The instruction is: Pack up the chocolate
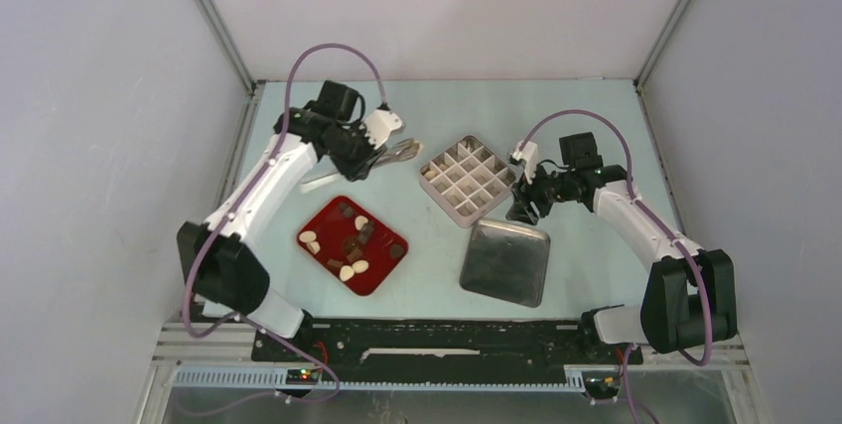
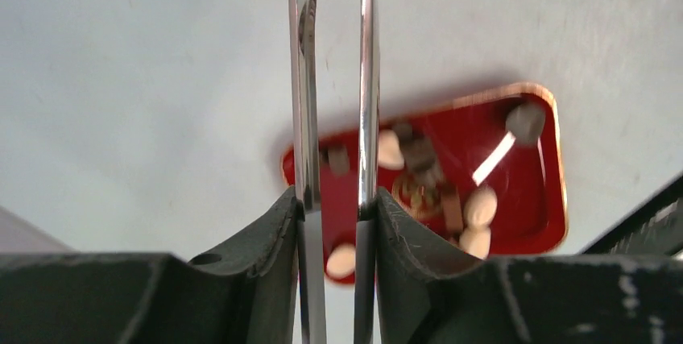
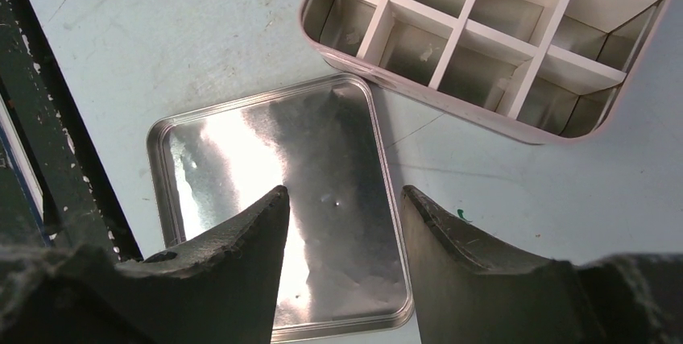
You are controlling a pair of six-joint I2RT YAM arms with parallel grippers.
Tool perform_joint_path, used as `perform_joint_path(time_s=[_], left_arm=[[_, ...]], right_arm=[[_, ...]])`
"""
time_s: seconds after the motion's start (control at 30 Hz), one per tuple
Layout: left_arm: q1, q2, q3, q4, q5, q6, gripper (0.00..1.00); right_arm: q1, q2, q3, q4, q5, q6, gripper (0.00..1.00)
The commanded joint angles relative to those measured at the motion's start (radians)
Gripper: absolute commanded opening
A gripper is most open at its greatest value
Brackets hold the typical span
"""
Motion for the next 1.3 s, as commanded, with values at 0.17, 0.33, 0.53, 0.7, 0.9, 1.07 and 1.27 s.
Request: perform_joint_path(time_s=[0.17, 0.33, 0.53, 0.7, 0.9, 1.07, 1.27], left_arm=[[-0.107, 0.217, 0.175, 0.364, 0.068, -0.255, 0.21], [-0.140, 0.312, 0.223, 0.393, 0.073, -0.297, 0.21], [-0.153, 0.363, 0.217, 0.398, 0.065, -0.311, 0.22], [-0.156, 0.368, 0.190, 0.395, 0.067, -0.312, 0.22], [-0.158, 0.373, 0.178, 0.363, 0.071, -0.307, 0.22], [-0.166, 0.362, 0.140, 0.363, 0.067, -0.299, 0.23], [-0.179, 0.373, 0.130, 0.358, 0.047, -0.300, 0.27]], right_arm=[[-0.040, 0.001, 0.012, -0.002, 0.011, -0.011, 0.56], [-0.060, -0.002, 0.012, -0.003, 0.000, -0.010, 0.56], [-0.071, -0.008, 0.012, -0.007, 0.001, -0.016, 0.56], [-0.072, -0.003, 0.012, -0.008, 0.000, -0.023, 0.55], [-0.071, -0.001, 0.012, -0.012, 0.001, -0.028, 0.56], [-0.070, -0.003, 0.012, -0.012, -0.004, -0.029, 0.56], [-0.067, -0.003, 0.012, -0.014, -0.001, -0.031, 0.55]])
